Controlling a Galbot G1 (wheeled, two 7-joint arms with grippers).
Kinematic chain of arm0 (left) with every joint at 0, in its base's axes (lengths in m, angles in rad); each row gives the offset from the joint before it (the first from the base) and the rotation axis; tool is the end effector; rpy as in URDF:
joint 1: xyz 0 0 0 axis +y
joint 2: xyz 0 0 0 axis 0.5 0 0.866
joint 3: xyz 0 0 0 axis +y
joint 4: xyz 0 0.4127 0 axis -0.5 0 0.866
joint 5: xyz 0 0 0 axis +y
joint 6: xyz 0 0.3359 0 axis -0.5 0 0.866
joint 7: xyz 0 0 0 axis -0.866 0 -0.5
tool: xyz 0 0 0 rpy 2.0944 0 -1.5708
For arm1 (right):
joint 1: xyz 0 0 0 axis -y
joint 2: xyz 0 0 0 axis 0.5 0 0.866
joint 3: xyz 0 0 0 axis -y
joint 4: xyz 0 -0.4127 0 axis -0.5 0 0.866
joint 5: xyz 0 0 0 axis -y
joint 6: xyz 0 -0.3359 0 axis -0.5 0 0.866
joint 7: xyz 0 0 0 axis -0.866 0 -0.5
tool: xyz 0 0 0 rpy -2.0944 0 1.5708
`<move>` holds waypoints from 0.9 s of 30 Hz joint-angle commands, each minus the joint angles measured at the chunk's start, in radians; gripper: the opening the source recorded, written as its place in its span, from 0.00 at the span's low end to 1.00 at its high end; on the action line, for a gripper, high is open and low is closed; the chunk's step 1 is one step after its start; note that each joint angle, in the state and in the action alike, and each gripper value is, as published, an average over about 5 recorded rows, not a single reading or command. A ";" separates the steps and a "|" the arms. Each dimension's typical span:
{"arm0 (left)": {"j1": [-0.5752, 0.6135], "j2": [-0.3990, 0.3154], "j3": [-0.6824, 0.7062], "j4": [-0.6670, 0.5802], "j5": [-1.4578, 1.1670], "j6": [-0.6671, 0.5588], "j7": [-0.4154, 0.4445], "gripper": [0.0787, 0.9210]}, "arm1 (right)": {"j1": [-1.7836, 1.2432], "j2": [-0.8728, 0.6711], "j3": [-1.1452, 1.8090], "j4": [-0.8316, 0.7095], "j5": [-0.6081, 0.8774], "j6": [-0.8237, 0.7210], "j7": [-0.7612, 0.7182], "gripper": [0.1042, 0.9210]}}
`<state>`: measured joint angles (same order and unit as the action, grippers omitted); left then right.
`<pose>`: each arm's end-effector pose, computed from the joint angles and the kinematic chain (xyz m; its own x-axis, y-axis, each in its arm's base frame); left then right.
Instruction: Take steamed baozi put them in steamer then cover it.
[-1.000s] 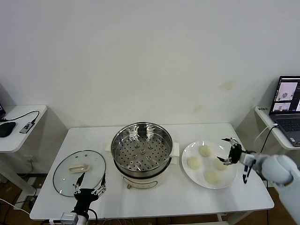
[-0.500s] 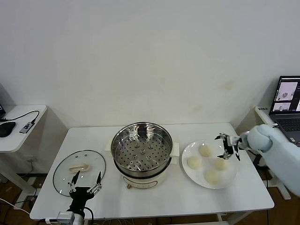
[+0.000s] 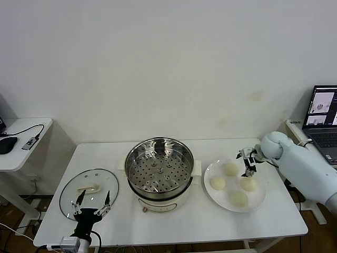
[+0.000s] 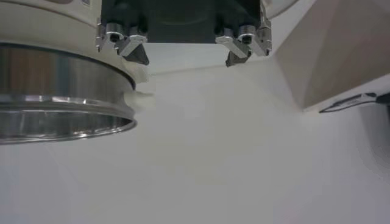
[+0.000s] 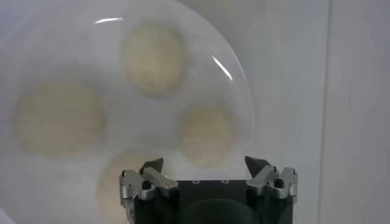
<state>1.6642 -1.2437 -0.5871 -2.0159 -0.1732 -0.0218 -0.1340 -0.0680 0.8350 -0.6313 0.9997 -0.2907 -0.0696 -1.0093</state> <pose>0.1035 0.1044 -0.3771 -0.9900 -0.0451 0.1333 -0.0247 0.9882 0.1512 0.5734 -0.2072 -0.2477 -0.3104 -0.0911 0.9462 -0.9416 -0.1071 -0.3192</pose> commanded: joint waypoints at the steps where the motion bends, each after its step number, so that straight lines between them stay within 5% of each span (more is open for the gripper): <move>1: -0.001 0.001 -0.002 0.000 0.001 -0.002 0.000 0.88 | 0.042 0.052 -0.050 -0.067 0.001 -0.007 -0.011 0.88; 14: -0.003 0.009 -0.009 0.001 0.001 -0.002 0.002 0.88 | 0.030 0.104 -0.047 -0.117 -0.012 -0.028 0.001 0.86; 27: -0.001 0.007 -0.015 0.002 0.001 -0.006 0.001 0.88 | 0.018 0.109 -0.046 -0.129 -0.018 -0.036 -0.003 0.72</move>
<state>1.6627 -1.2372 -0.6027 -2.0150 -0.1723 -0.0270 -0.1326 -0.0527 0.9337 -0.6731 0.8827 -0.3068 -0.1034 -1.0098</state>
